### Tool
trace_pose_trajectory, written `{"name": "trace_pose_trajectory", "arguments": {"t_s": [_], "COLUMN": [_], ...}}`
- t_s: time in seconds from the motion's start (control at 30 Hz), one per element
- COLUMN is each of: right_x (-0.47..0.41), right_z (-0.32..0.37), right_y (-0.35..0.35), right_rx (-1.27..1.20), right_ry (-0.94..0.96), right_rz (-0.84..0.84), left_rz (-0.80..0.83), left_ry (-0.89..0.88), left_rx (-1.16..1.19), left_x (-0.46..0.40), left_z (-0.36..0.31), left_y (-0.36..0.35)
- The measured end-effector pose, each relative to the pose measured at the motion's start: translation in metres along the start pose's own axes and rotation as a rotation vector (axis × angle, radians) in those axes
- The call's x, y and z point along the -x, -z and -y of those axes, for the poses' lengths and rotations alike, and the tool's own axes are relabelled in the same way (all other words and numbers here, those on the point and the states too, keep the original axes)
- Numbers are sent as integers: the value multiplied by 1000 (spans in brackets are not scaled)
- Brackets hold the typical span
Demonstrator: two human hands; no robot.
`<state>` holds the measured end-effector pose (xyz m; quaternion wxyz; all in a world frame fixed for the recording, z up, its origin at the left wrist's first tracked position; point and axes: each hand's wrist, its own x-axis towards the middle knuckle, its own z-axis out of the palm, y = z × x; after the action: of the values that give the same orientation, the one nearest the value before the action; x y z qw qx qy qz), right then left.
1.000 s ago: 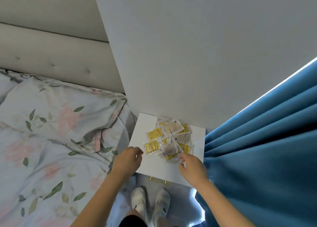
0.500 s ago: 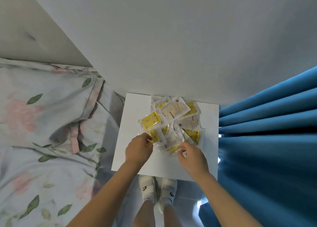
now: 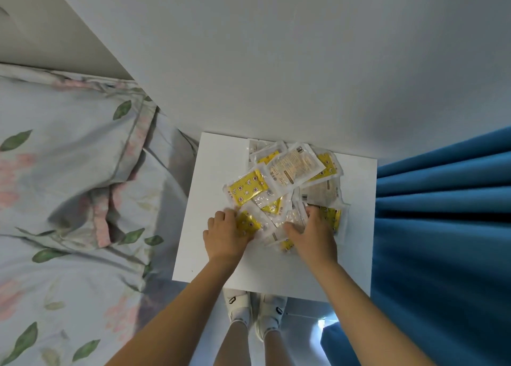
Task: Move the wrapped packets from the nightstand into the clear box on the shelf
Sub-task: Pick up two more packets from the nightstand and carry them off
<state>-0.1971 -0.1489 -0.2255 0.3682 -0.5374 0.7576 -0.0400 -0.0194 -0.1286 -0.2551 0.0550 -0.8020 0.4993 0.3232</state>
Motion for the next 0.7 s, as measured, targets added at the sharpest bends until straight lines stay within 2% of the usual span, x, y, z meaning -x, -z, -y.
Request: {"name": "trace_pose_trajectory", "arguments": {"t_s": [0.1,0.17,0.27,0.4,0.47,0.53,0.63,0.7], "right_x": [-5,-6,0,20,32,44,59,61], "right_z": [1,1,2,3,4,9,29,45], "right_y": [0,1,12,34,46,57,63,64], "right_rx": [-180,-289,-418,-584,-607,-611,-655,-656], "right_ry": [-34,-72,-159,-263,-265,-244,-178,-116], "right_rz": [61,109,135,108,72,98,311,458], "left_rz": [58,150,362,643,717,746,834,879], "left_ry": [6,2,89,200,196,84,-125,-154], "left_rx": [78,388,1006,1480,1509,1388,1163,1118], "left_x": [-1,2,14,34,44,49,54,55], "left_z": [11,22,37,38,31,23,12,9], "left_y": [7,15,43,63,66,67,69,68]}}
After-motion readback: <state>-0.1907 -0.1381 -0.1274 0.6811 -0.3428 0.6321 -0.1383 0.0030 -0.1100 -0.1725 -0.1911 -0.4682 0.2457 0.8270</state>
